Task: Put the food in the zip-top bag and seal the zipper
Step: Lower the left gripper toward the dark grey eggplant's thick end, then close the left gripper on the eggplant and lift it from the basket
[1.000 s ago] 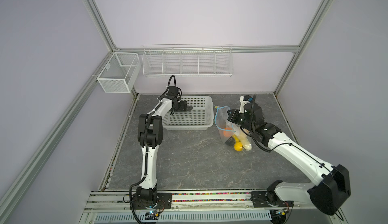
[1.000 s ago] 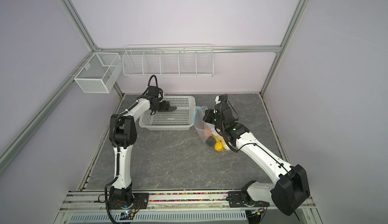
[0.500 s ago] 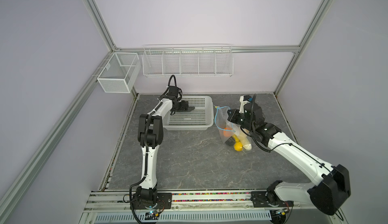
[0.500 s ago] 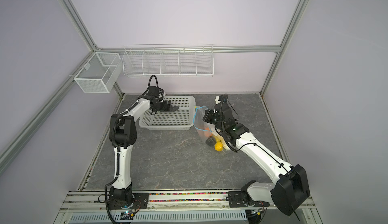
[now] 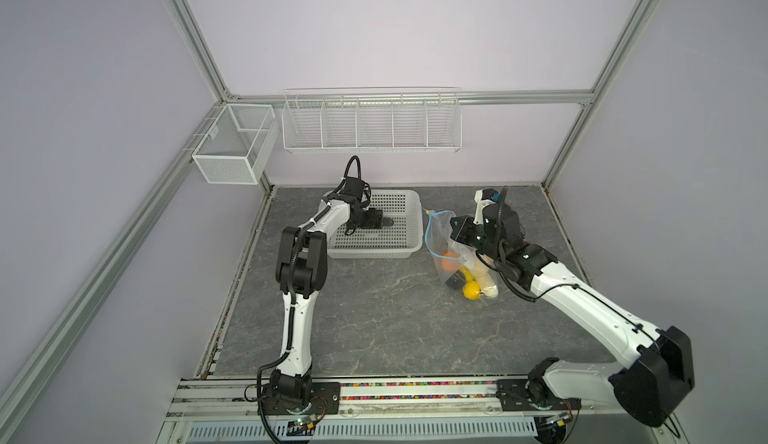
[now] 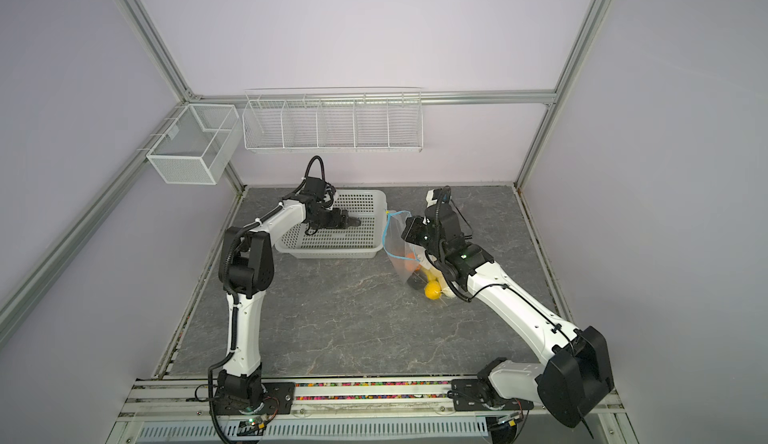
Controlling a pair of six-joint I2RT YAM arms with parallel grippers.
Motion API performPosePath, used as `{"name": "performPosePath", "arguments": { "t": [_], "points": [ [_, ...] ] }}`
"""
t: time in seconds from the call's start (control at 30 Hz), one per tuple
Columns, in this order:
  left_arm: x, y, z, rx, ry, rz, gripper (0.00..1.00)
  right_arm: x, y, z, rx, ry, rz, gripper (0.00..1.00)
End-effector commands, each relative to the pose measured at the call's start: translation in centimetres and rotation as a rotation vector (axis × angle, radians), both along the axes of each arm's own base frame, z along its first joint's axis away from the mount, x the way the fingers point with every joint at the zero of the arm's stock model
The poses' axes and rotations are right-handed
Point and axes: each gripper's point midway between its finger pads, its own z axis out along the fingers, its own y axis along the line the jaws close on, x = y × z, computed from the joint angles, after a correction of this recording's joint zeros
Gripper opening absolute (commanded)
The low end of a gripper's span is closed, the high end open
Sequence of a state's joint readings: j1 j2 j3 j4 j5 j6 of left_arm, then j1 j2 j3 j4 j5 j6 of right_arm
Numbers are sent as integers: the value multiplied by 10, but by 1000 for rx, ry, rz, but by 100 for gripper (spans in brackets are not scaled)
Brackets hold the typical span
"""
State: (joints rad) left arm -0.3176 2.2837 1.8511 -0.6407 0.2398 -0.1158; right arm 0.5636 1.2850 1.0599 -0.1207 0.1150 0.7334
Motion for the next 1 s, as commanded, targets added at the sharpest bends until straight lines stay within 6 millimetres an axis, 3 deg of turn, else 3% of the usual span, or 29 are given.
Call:
{"name": "performPosePath", "arguments": {
  "t": [0.0,0.23,0.3,0.47,0.63,0.97],
  "points": [
    [-9,-9,18,-24,-10,-28,88,-1,-6,8,20,-27,-18,6],
    [-4,-13,53,-70,-77,-3,88,-2,-5,9,22,-26,-13,6],
    [-3,-5,60,-53,-89,64,87,-2,-6,9,21,-28,-17,6],
    [-5,20,41,-15,1,375,84,0,-4,8,26,-27,-15,6],
    [-6,3,16,-40,108,542,80,1,-2,6,30,-20,-11,6],
    [27,-16,34,-179,73,676,80,0,-6,7,21,-28,-16,6]
  ]
}}
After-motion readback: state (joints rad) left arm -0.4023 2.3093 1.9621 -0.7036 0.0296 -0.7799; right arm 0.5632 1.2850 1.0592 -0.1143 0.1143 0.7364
